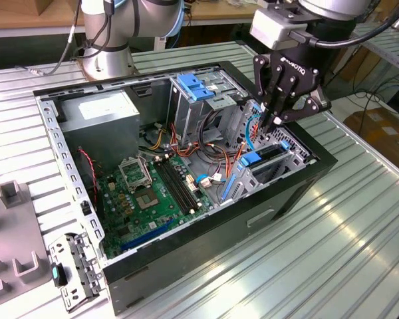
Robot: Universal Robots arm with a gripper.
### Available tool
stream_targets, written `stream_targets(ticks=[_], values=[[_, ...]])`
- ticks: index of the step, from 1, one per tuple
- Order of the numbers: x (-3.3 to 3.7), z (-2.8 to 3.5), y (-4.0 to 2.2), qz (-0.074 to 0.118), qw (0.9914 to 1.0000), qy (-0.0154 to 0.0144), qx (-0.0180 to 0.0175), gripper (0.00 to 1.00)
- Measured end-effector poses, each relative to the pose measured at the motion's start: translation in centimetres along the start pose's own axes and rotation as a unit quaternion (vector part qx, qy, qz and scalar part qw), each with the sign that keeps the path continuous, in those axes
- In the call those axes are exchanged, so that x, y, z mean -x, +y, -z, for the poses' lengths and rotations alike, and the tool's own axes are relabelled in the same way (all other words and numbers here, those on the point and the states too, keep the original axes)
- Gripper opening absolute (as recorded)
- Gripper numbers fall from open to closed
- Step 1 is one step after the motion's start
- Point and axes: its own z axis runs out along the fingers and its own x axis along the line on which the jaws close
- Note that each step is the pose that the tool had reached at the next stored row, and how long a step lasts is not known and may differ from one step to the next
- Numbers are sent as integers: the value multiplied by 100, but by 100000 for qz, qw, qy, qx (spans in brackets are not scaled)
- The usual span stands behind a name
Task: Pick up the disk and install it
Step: 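Insert the disk into the insertion slot, then insert the first disk wire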
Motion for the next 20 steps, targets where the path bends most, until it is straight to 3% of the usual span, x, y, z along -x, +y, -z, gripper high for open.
stream_targets(ticks=[1,4,20], values=[[1,-42,0,3,100000,-5,0,11],[3,-93,-1,3,100000,5,2,11],[3,-104,-2,-2,100000,0,0,11]])
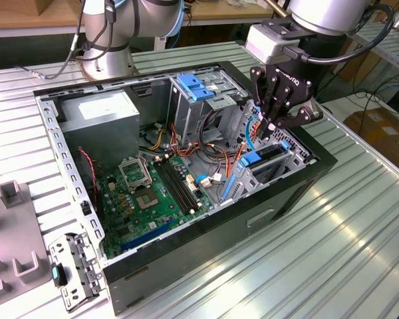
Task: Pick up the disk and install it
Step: 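Insert the first disk wire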
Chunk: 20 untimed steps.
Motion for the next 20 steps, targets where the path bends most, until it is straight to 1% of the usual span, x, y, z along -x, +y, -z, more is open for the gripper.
stream_targets(ticks=[2,4,6,7,9,11,12,13,14,16,17,20], values=[[0,-1,-24,6,100000,-7,-2,11],[3,-3,-131,7,100000,5,0,11],[5,-5,-217,5,100000,1,-1,11],[6,-5,-248,139,100000,9,-1,11],[7,-5,-255,1681,99986,-18,-43,11],[7,-6,-259,4184,99912,-58,-114,11],[7,-6,-264,5377,99855,-74,-145,11],[6,-6,-278,5933,99824,-84,-160,11],[6,-7,-298,6063,99816,-90,-167,11],[10,-7,-372,6110,99813,-82,-167,11],[12,-8,-441,6113,99813,-88,-162,11],[18,-10,-555,6126,99812,-87,-161,11]])
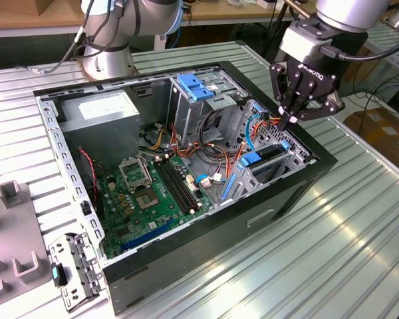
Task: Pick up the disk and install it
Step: 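Insert the first disk wire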
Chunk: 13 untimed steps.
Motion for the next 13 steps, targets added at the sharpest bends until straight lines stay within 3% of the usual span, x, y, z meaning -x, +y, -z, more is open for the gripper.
stream_targets(ticks=[2,4,5,9,10,12,13], values=[[-5,-1,-92,13,100000,2,2,11],[-9,-4,-269,60,100000,-1,1,11],[-7,-5,-318,245,100000,4,-1,11],[-10,-5,-341,3847,99926,-51,-100,11],[-9,-5,-343,5884,99827,-81,-158,11],[-10,-5,-344,7696,99703,-109,-207,11],[-10,-5,-344,9341,99562,-132,-252,11]])
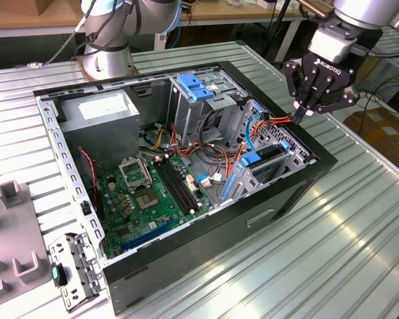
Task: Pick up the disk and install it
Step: 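Insert the first disk wire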
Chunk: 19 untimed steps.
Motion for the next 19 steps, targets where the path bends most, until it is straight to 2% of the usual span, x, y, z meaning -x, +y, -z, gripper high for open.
stream_targets(ticks=[3,4,5,7,11,14,19], values=[[0,0,0,3852,99926,-56,-107,11],[0,0,0,4769,99886,-71,-132,11],[-1,0,-1,6129,99812,-92,-169,11],[0,-1,-11,7176,99742,-113,-202,11],[21,0,-55,8245,99659,-121,-227,11],[40,0,-87,8511,99637,-119,-234,11],[41,0,-92,8531,99635,-119,-235,11]])
